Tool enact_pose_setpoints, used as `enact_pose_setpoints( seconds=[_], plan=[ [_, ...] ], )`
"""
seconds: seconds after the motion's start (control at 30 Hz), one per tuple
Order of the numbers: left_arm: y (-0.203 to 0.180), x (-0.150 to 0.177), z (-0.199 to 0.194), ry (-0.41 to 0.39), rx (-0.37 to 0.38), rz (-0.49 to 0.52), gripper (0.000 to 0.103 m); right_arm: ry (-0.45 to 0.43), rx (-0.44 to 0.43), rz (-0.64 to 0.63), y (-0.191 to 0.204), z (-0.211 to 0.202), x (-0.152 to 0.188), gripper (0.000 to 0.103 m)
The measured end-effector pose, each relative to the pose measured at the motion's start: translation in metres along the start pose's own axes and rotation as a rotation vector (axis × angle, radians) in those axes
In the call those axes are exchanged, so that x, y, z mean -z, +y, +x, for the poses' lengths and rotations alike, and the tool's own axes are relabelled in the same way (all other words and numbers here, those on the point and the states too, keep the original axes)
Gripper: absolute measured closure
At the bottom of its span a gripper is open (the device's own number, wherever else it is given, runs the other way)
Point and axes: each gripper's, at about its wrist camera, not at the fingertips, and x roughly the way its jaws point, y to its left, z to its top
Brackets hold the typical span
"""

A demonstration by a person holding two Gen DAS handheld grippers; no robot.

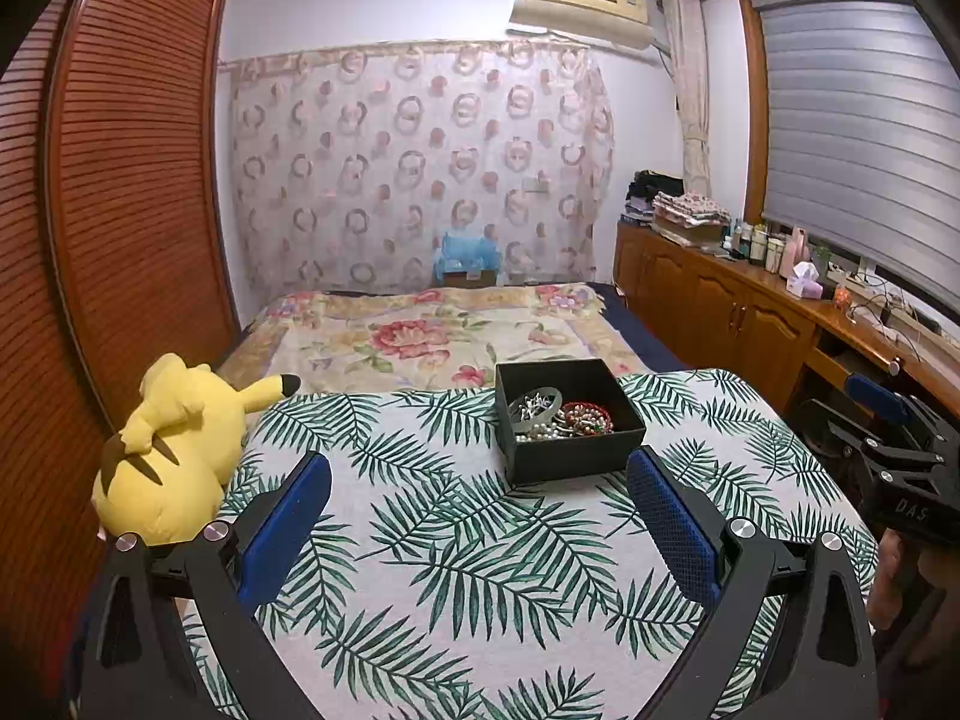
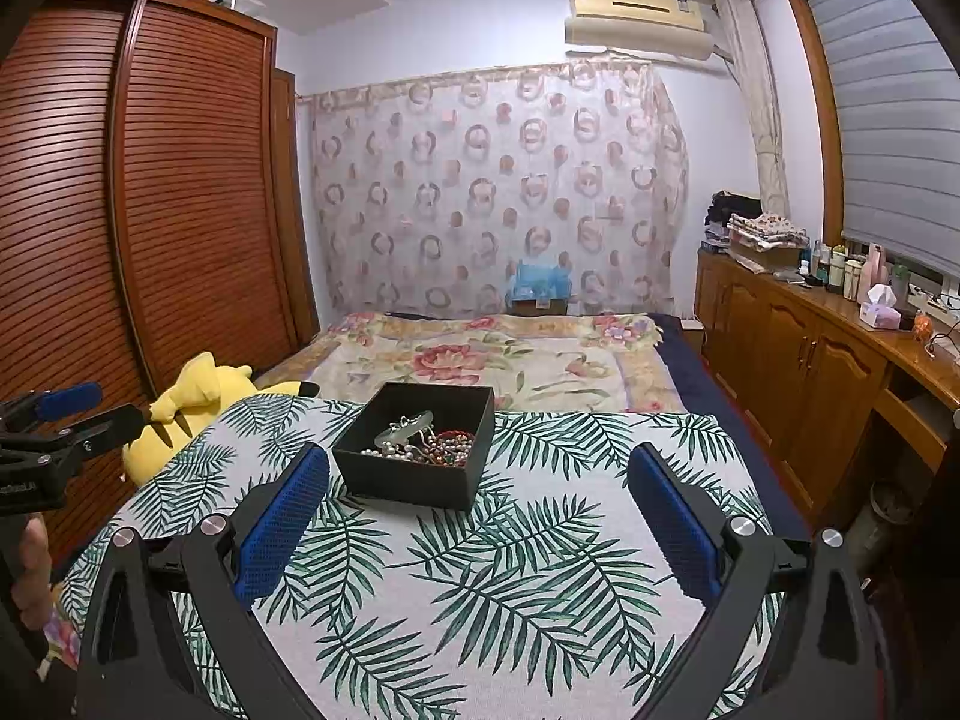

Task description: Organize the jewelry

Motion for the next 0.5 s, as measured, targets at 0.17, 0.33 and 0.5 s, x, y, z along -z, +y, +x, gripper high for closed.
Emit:
enact_pose_setpoints(
  seconds=[0.17, 0.33, 0.5],
  plan=[
    [0.0009, 0.0001, 0.0001, 0.0, 0.0, -0.001, 0.008, 0.0, 0.001, 0.0, -0.0002, 0.0003, 0.0, 0.003],
    [-0.0005, -0.0002, -0.0001, -0.001, 0.0, 0.0, 0.008, 0.0, 0.001, -0.001, 0.0007, -0.0001, 0.0007, 0.003],
    [-0.0004, -0.0002, 0.0001, 0.0, 0.0, -0.001, 0.008, 0.001, 0.001, 0.0, -0.0004, 0.0, -0.0003, 0.003]
  ],
)
